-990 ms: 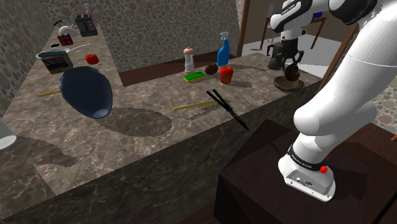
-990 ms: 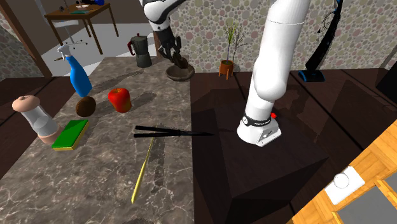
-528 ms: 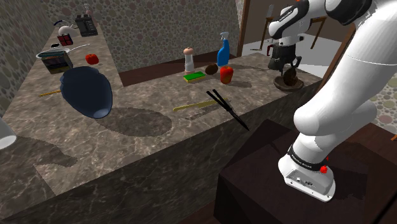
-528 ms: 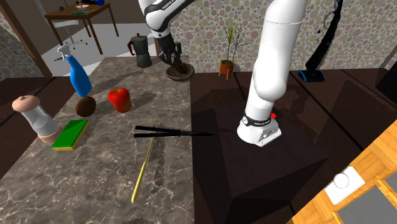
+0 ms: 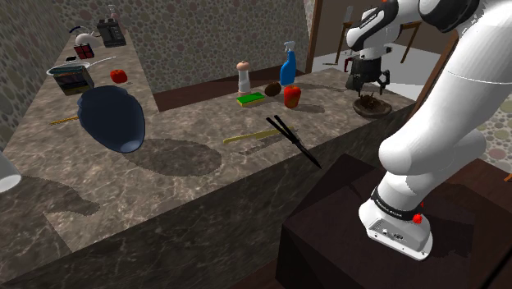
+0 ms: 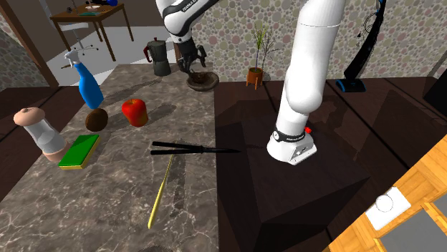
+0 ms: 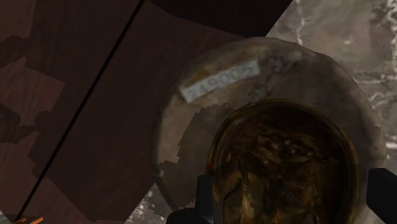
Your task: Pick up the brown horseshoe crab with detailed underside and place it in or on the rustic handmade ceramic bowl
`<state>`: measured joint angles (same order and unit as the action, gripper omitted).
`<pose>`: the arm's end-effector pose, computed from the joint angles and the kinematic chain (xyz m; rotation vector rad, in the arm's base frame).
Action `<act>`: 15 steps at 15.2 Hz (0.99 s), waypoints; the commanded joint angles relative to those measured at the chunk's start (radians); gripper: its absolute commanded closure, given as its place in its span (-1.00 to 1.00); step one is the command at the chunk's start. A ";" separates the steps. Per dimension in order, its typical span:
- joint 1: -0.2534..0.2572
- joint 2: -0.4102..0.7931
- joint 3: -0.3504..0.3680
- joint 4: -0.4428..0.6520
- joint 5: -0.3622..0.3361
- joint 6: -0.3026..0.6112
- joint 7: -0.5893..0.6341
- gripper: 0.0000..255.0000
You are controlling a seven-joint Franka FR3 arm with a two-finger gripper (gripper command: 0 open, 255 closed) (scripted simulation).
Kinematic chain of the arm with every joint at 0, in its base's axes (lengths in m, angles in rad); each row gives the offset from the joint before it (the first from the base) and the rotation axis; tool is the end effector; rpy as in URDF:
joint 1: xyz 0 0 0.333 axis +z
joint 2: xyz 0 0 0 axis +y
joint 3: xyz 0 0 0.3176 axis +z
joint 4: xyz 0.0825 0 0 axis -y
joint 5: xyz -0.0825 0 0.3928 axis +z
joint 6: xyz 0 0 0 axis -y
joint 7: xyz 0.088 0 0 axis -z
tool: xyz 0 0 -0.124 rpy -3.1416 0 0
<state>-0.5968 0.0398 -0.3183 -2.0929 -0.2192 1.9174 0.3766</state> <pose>0.3099 -0.4328 0.3707 2.4554 -1.6724 -0.3908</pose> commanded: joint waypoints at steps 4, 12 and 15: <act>0.004 -0.005 0.003 0.028 0.002 -0.033 -0.001 -1.00; 0.013 -0.012 0.012 0.112 0.009 -0.126 -0.004 -1.00; 0.013 -0.012 0.012 0.112 0.009 -0.126 -0.004 -1.00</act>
